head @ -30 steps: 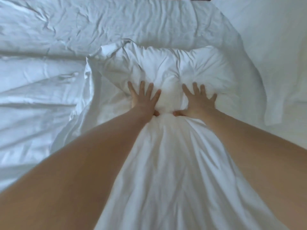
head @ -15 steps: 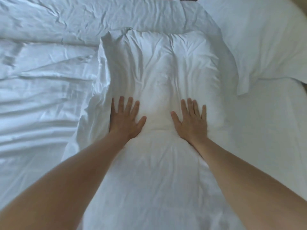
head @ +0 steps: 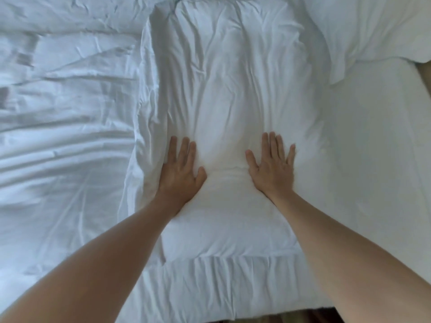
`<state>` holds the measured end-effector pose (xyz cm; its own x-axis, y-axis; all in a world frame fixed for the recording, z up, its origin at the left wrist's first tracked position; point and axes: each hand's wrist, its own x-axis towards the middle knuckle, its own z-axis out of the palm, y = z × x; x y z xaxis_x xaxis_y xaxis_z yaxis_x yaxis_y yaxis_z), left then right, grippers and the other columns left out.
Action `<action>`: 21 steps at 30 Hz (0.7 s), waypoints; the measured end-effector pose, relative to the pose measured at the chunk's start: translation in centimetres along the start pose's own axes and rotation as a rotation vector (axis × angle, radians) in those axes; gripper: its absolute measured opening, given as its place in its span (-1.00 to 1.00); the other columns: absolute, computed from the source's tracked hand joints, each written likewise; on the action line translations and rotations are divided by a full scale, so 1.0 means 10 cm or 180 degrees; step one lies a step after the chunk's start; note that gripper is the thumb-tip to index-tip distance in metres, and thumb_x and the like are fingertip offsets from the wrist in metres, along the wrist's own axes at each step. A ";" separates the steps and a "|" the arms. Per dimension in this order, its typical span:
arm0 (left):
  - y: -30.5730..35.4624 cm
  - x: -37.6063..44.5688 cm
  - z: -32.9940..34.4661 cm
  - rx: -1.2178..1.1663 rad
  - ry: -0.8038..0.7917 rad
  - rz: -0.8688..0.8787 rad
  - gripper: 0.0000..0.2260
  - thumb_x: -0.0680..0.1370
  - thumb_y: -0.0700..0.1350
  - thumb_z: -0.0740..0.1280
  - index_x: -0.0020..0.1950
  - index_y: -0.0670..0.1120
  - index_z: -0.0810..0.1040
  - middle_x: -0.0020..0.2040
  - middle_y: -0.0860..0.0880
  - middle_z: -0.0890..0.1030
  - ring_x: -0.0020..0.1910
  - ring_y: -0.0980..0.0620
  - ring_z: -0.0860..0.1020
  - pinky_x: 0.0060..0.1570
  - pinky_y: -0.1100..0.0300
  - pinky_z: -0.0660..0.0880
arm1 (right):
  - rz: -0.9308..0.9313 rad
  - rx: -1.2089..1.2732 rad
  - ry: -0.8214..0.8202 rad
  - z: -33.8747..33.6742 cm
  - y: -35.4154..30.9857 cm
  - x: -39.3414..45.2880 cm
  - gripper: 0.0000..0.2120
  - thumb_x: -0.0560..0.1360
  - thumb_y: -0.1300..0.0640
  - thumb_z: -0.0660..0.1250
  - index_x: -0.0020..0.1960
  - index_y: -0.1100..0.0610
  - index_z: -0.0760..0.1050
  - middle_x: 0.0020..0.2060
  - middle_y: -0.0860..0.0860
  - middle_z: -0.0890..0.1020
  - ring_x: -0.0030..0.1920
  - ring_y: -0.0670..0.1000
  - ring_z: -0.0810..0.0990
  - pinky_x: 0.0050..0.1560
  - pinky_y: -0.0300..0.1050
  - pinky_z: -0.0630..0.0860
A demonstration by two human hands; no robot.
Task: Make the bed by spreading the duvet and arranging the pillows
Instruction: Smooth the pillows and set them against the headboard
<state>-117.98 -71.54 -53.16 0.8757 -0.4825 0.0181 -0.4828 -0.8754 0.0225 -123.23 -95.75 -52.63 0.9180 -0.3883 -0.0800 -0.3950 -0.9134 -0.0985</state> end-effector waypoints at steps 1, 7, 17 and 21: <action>-0.01 -0.08 -0.01 -0.0048 0.0111 0.0025 -0.42 0.60 0.09 0.11 0.50 -0.26 0.32 0.51 -0.25 0.31 0.54 -0.34 0.12 0.48 -0.20 0.09 | 0.0027 -0.0008 0.0014 0.00 -0.02 -0.08 -0.24 0.58 -0.34 -0.22 0.61 0.11 -0.01 0.59 0.06 0.08 0.59 0.01 -0.06 0.54 0.21 -0.22; -0.04 -0.50 0.02 -0.0590 0.0317 0.0232 -0.41 0.57 -0.07 0.24 0.47 -0.42 0.26 0.50 -0.39 0.23 0.53 -0.41 0.07 0.55 -0.15 -0.01 | 0.0134 0.0042 -0.0216 -0.04 -0.21 -0.61 -0.18 0.54 -0.38 -0.22 0.61 0.14 -0.01 0.58 0.12 0.09 0.59 0.07 -0.03 0.54 0.21 -0.18; 0.03 -1.09 -0.36 0.0270 -0.0259 0.0450 -0.57 0.55 -0.15 0.13 0.33 -0.33 0.51 0.30 -0.29 0.55 0.36 -0.24 0.47 0.38 -0.08 0.38 | 0.0054 0.0204 -0.0953 -0.35 -0.65 -1.05 -0.17 0.57 -0.35 -0.09 0.60 0.21 -0.13 0.58 0.25 -0.04 0.58 0.19 -0.09 0.53 0.24 -0.13; -0.21 -1.35 -0.72 0.0543 0.0159 0.1057 -0.82 0.43 -0.25 0.31 0.00 -0.19 0.60 -0.03 -0.15 0.61 0.04 -0.13 0.60 0.10 0.03 0.51 | -0.0028 0.0438 -0.0714 -0.53 -1.16 -1.17 -0.32 0.60 -0.24 0.00 0.54 0.19 0.13 0.51 0.21 0.21 0.52 0.27 0.12 0.45 0.36 0.04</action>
<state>-128.80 -63.02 -46.29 0.6681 -0.7427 0.0451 -0.7291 -0.6656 -0.1595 -129.22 -81.20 -45.33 0.8968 -0.3298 -0.2949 -0.4021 -0.8855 -0.2328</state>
